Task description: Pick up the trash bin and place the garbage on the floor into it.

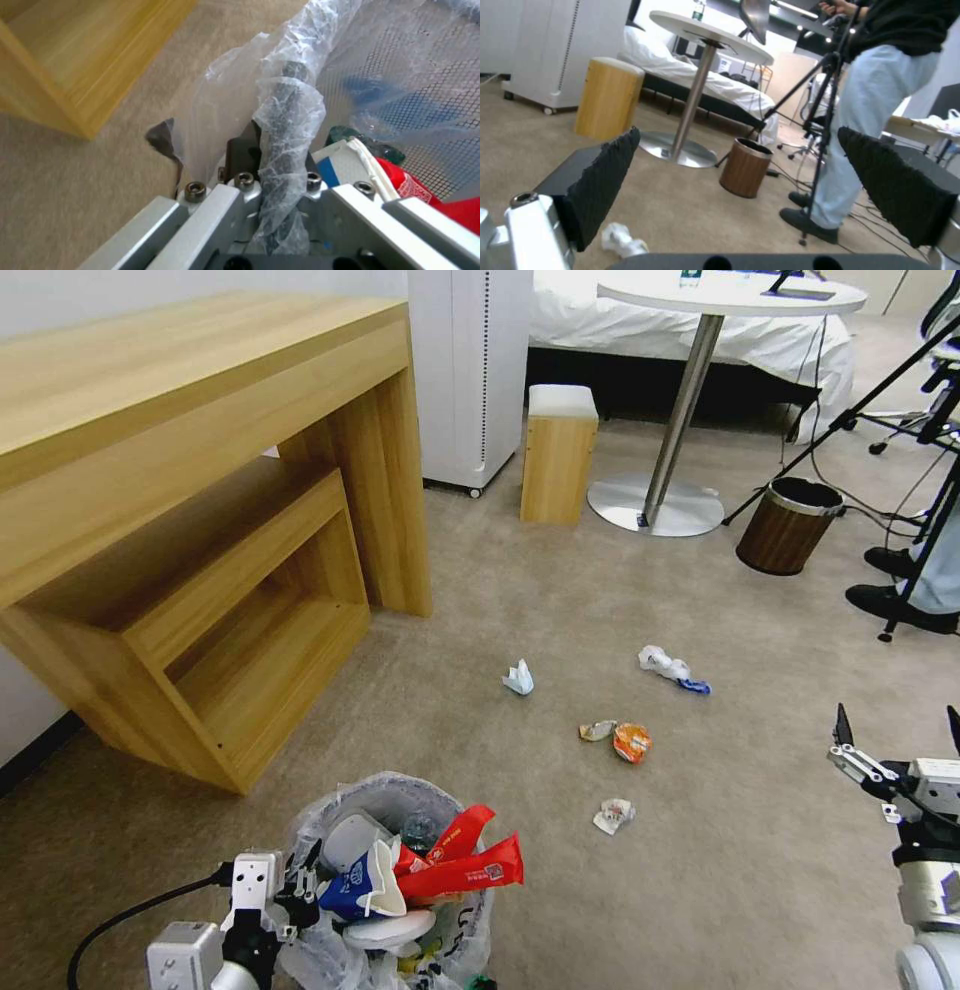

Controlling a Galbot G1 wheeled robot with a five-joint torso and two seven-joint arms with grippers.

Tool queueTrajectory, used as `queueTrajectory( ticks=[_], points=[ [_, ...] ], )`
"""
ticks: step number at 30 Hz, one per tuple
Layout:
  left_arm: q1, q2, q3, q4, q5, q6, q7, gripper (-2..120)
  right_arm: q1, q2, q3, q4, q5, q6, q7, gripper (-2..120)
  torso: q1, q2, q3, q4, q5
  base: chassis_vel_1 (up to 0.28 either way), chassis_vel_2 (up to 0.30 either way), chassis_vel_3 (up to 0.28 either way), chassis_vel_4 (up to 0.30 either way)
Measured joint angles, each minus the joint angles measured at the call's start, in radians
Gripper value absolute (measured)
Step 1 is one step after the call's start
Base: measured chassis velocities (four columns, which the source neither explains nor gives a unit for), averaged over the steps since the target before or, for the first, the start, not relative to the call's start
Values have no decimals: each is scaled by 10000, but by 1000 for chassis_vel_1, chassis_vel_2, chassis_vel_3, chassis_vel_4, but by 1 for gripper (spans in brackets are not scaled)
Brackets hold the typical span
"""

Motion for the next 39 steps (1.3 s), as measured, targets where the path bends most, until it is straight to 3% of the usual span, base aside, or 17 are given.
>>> queueTrajectory(
  ticks=[17,39],
  points=[
    [126,-45,-28,-36,97,-110,19,0,109,-172,-222,-276,73,561,-369,100,5,-2,5,1,5,-234,244,234,-230],
    [388,-197,120,59,680,-209,182,0,339,-272,-290,-568,80,813,-354,100,0,0,0,-1,1,3,-13,-7,11]
  ],
)
